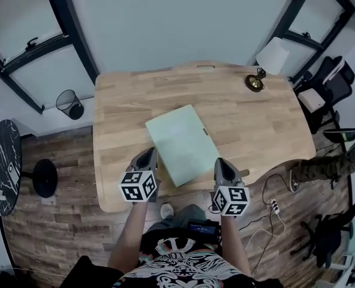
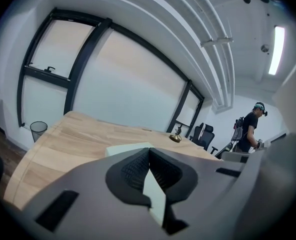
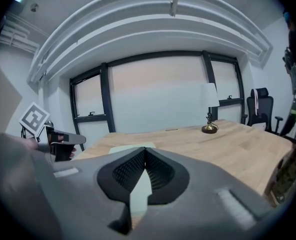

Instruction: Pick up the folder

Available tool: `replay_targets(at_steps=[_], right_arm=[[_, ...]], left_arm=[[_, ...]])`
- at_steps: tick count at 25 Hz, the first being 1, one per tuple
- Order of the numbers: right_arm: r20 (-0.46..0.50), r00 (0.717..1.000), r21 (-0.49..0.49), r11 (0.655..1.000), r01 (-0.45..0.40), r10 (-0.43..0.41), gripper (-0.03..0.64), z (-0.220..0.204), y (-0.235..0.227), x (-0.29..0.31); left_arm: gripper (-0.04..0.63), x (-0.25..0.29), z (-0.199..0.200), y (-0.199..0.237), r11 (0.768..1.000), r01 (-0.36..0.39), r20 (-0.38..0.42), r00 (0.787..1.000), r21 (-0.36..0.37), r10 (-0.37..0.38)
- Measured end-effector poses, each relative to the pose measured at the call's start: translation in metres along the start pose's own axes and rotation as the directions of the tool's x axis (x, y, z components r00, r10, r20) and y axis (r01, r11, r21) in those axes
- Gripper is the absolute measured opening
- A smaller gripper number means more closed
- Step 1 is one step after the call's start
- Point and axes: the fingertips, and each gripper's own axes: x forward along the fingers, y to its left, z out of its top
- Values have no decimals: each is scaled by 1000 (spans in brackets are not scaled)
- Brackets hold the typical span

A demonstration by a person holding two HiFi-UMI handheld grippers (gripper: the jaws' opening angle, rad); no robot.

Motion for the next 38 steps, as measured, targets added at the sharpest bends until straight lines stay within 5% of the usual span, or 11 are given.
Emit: replay_targets(at_steps=[7, 14, 29, 31, 38], right_arm=[[-59, 998, -91, 996, 12, -17, 5, -11, -7, 13], [-3, 999, 22, 999, -35, 35, 5, -10, -14, 23], [-171, 977, 49, 992, -121, 127, 47, -32, -39, 108], [-207, 968, 57, 989, -136, 145, 67, -40, -41, 122], [-279, 931, 145, 969, -202, 236, 213, -54, -43, 169]], left_arm=[[8, 15, 0, -1, 1000, 23, -10, 1000, -10, -23], [8, 22, -11, -1, 1000, -5, -16, 1000, -2, 5], [16, 51, -58, 29, 997, -65, -132, 990, -47, 58], [121, 55, -67, 29, 995, -55, -158, 986, -77, 42], [248, 77, -83, 34, 977, -26, -200, 980, -210, -17]])
